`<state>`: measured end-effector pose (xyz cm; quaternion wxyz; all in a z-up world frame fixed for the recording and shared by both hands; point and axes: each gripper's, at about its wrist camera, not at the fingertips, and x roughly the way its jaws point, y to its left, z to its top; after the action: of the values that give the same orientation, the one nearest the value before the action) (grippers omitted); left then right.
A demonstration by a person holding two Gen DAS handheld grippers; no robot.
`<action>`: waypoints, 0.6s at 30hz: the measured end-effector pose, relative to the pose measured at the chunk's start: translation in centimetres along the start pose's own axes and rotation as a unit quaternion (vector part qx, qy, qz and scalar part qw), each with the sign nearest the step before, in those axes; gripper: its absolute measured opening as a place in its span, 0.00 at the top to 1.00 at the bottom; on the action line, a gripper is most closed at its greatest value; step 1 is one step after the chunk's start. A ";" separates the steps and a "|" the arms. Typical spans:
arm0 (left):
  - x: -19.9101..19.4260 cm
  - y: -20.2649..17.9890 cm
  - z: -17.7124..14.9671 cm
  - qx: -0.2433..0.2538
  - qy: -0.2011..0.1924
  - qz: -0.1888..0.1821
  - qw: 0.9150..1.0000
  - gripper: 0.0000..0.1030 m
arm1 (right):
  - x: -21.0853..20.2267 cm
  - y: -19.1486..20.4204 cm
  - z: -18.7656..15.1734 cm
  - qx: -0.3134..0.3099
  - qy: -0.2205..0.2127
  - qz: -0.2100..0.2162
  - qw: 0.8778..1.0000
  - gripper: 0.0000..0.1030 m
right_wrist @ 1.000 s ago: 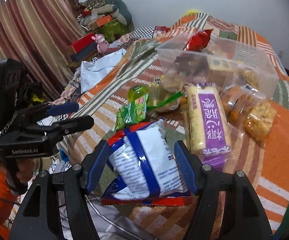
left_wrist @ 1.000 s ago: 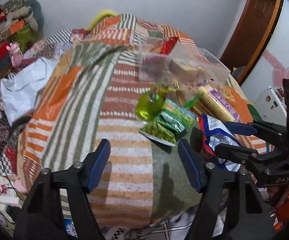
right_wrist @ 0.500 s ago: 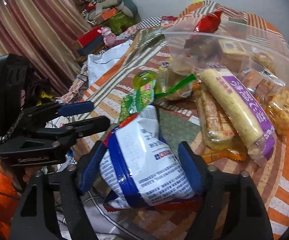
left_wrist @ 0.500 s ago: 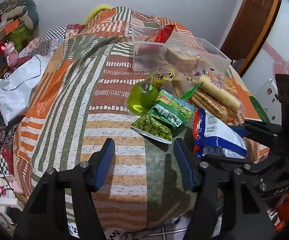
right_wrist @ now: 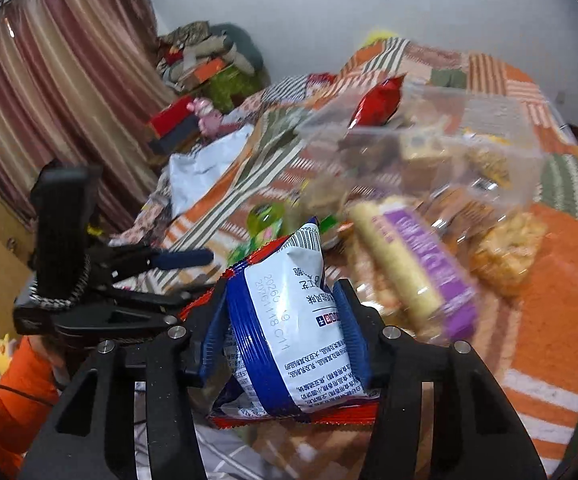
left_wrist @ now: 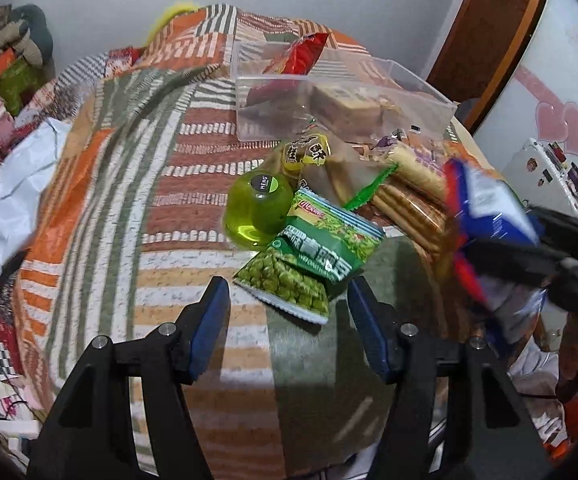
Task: Organize snacks
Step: 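Drop green pea bag into clear box with left tool while right tool drops blue bag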
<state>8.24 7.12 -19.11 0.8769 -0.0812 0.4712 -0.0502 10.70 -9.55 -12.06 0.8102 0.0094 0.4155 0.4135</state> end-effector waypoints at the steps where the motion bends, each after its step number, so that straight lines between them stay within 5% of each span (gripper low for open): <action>1: 0.4 0.1 0.2 -0.004 0.004 -0.007 1.000 0.40 | -0.2 0.0 0.2 -0.001 -0.003 -0.005 1.000 0.54; 13: 3.2 -1.3 1.7 0.005 0.003 0.012 1.000 0.32 | -2.0 -1.7 1.7 0.012 -0.039 -0.041 0.998 0.54; 18: 2.8 -1.6 1.3 0.021 -0.014 0.033 0.999 0.45 | -2.5 -2.5 2.0 0.019 -0.047 -0.047 0.998 0.54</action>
<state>10.89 5.25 -20.43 0.8863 -0.0476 0.4597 -0.0299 12.89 -12.23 -9.97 0.8474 0.0246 0.3843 0.3657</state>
